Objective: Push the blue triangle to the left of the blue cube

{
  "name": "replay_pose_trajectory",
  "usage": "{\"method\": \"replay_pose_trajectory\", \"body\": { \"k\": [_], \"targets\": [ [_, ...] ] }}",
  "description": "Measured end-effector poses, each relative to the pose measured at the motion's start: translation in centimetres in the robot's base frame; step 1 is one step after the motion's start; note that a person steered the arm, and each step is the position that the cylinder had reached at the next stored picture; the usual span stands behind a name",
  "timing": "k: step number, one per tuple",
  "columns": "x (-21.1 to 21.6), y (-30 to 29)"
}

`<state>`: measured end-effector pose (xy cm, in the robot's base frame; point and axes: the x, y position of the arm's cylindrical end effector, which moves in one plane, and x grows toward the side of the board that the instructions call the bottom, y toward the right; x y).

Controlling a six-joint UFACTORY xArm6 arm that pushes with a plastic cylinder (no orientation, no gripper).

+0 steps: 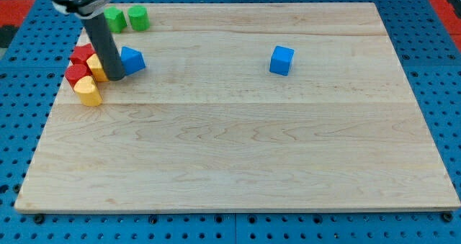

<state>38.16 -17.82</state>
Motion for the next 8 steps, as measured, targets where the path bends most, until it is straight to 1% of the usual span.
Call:
{"method": "replay_pose_trajectory", "body": {
  "k": [1,2,3,4,5,6,7,8],
  "targets": [
    [-0.1,4.1],
    [2.9,4.1],
    [0.7,-2.3],
    [-2.5,-1.0],
    [-4.1,6.2],
    [-4.8,12.4],
    [-3.4,5.8],
    [-4.4,0.9]
  ]
}}
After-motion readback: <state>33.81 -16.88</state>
